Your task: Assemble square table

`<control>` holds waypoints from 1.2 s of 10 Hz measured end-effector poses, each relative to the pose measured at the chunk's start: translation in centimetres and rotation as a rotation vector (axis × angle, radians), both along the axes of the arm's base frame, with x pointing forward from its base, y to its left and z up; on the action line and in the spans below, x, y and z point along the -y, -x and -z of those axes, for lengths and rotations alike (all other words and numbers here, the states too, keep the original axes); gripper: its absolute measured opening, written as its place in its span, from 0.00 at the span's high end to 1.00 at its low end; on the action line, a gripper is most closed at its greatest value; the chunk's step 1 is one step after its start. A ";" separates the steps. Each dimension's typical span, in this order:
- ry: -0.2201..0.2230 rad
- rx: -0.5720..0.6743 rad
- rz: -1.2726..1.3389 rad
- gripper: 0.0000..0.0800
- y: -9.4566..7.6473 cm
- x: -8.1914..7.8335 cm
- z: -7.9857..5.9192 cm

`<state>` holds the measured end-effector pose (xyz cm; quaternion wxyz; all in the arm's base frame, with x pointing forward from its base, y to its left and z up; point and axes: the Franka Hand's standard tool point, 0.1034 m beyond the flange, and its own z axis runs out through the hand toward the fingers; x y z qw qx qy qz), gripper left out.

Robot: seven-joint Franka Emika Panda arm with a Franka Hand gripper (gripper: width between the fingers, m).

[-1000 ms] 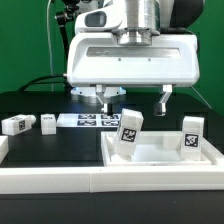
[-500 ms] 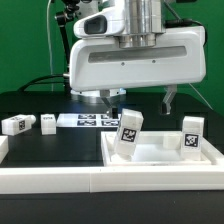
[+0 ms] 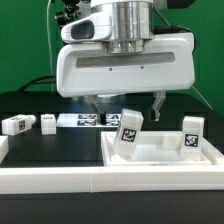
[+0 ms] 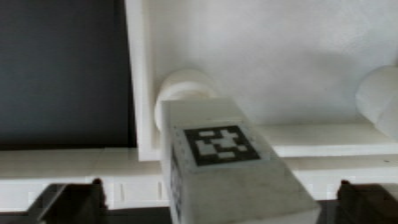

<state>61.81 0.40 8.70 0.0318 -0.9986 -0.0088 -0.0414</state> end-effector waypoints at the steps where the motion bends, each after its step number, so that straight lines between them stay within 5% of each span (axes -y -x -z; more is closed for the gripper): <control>1: 0.000 -0.001 0.000 0.34 0.0 0.0 0.0; 3: 0.000 0.000 0.002 0.63 0.0 0.1 0.0; 8: -0.010 -0.007 0.090 0.64 0.0 0.1 0.1; 12: -0.044 -0.024 0.536 0.64 0.0 0.1 0.2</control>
Offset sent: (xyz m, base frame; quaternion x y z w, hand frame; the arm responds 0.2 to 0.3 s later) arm 0.0000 0.0000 0.0000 0.0000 0.0000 0.0000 1.0000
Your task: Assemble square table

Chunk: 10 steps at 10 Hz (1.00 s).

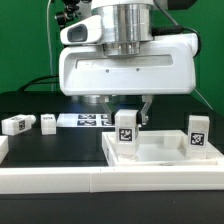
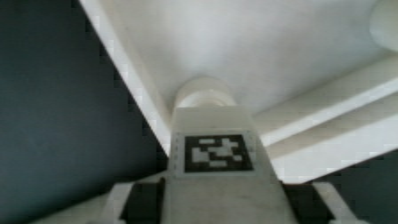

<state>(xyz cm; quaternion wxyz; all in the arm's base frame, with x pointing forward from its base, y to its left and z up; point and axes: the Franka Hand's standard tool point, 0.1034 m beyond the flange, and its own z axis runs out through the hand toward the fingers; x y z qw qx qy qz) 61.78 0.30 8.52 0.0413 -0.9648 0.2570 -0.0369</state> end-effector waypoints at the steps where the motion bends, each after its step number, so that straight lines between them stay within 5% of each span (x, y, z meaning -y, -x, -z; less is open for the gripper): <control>1: -0.004 0.012 0.118 0.64 -0.1 -0.1 0.0; 7: -0.047 0.005 0.694 0.64 0.1 -0.8 0.1; 10: -0.052 -0.001 0.736 0.62 0.0 -0.9 0.2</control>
Offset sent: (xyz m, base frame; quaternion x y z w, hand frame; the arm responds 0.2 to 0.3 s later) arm -0.0050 0.0077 -0.0048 -0.0316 0.0021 0.2462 0.9687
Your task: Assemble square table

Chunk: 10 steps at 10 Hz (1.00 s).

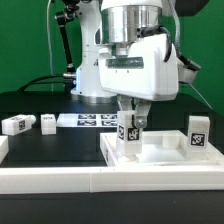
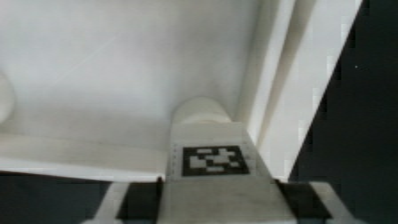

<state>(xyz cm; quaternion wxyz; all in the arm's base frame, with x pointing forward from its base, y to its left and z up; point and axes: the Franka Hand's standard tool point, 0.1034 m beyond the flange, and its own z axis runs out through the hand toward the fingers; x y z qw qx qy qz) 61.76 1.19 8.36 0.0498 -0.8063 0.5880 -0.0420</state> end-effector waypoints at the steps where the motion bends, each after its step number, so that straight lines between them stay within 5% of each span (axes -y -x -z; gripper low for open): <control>1: 0.007 0.002 -0.052 0.62 0.0 0.0 0.0; 2: 0.014 0.005 -0.108 0.41 -0.1 0.2 0.0; 3: 0.024 0.007 -0.181 0.41 -0.1 0.3 0.0; 4: 0.041 0.011 -0.308 0.23 -0.1 0.4 0.0; 10: 0.103 0.022 -0.769 0.19 -0.1 0.5 0.0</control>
Offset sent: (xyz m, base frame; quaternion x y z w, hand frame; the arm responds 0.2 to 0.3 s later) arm 0.0025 0.0056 -0.0001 0.0134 -0.0206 -0.2052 0.9784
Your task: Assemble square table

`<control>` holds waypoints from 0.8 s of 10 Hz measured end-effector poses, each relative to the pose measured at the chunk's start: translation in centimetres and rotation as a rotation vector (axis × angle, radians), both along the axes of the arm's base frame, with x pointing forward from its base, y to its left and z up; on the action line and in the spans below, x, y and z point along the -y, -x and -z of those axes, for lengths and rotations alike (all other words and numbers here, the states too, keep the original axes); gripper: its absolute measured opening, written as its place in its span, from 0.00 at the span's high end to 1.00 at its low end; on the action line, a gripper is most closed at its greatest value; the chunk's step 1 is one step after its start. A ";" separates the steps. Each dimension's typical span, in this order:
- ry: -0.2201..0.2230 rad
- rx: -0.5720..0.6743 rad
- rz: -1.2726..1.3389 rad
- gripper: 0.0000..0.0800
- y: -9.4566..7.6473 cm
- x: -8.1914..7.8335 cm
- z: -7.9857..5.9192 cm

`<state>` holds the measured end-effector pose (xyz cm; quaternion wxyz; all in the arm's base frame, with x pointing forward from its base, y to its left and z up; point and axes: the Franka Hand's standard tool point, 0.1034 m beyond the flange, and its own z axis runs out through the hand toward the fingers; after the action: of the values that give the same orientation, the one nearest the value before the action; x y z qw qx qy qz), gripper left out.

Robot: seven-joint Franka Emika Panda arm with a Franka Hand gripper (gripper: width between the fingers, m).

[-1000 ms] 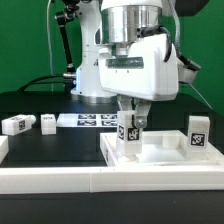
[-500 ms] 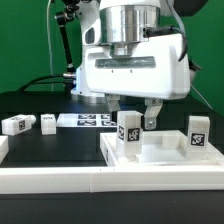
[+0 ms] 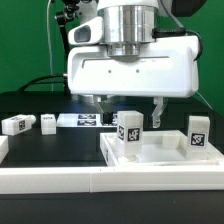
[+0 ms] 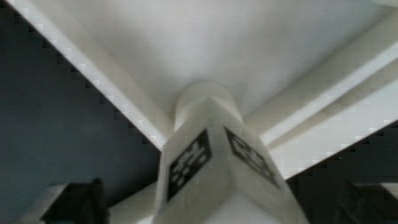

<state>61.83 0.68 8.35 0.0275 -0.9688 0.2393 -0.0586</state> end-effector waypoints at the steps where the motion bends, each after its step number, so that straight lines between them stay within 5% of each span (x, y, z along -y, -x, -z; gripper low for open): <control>1: 0.007 0.002 -0.057 0.19 0.0 0.0 0.0; 8: 0.082 0.010 -0.553 0.19 0.0 0.0 -0.1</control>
Offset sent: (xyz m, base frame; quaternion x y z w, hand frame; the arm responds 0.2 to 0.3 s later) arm -0.0001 0.0072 0.0041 0.0001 -0.0088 -0.2204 0.9754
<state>61.86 0.65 8.44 0.0043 -0.9973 -0.0367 -0.0633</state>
